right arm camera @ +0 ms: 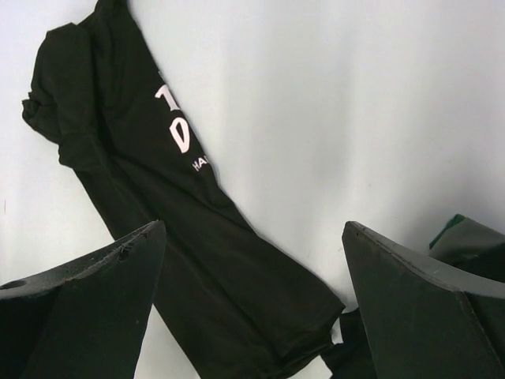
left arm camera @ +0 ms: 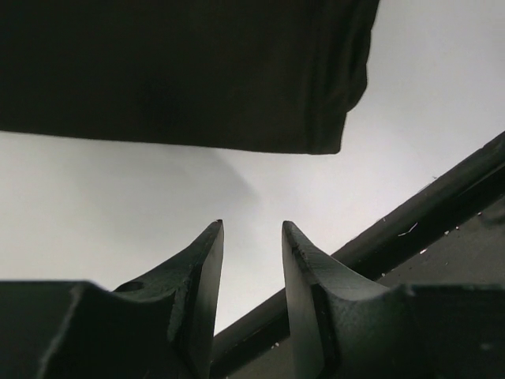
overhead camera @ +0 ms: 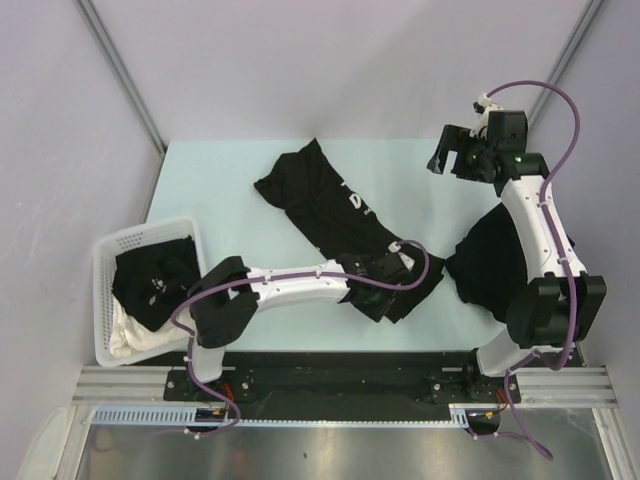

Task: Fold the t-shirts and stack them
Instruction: Fold the tshirt

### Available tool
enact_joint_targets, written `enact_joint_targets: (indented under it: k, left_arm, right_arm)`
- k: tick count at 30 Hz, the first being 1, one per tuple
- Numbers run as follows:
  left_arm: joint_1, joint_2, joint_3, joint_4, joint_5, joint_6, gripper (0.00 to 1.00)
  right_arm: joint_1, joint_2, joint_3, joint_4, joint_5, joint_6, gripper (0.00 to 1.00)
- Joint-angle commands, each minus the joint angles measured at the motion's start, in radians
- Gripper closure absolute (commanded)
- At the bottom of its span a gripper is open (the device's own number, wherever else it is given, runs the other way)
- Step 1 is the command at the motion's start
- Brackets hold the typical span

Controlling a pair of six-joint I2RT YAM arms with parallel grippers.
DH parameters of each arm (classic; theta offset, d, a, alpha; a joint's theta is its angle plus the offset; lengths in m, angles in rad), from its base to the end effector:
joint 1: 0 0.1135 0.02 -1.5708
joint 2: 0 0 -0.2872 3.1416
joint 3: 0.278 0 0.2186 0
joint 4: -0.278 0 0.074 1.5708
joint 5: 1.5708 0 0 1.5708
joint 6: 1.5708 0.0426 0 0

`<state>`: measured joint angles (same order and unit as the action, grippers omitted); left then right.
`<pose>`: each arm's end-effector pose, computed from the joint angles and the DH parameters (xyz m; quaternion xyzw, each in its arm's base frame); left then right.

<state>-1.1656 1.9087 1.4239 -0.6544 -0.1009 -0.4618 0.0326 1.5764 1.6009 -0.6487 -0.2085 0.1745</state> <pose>0.1529 -0.3456 0.2339 0.3261 0.9195 -0.1216 0.1827 0.3237 0.0194 0.3982 0.0154 0.8864 0.1390 0.4413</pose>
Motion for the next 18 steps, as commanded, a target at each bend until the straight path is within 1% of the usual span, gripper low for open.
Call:
enact_joint_targets:
  k: [1, 6, 11, 18]
  left_arm:
    - [-0.016, 0.041, 0.073, 0.064, -0.014, 0.047, 0.59]
    - [-0.028, 0.095, 0.128, 0.076, -0.014, 0.081, 0.58]
    - [-0.037, 0.115, 0.138, 0.113, 0.003, 0.109, 0.58]
    - [-0.055, 0.136, 0.167, 0.113, 0.02, 0.12, 0.58]
  right_arm:
    - [-0.013, -0.072, 0.005, -0.006, 0.011, -0.009, 0.0]
    - [-0.013, -0.082, -0.002, -0.012, 0.012, -0.013, 0.0]
    - [-0.014, -0.082, -0.01, -0.017, 0.021, -0.017, 0.0]
    - [-0.019, -0.075, -0.01, -0.014, 0.02, -0.018, 0.0]
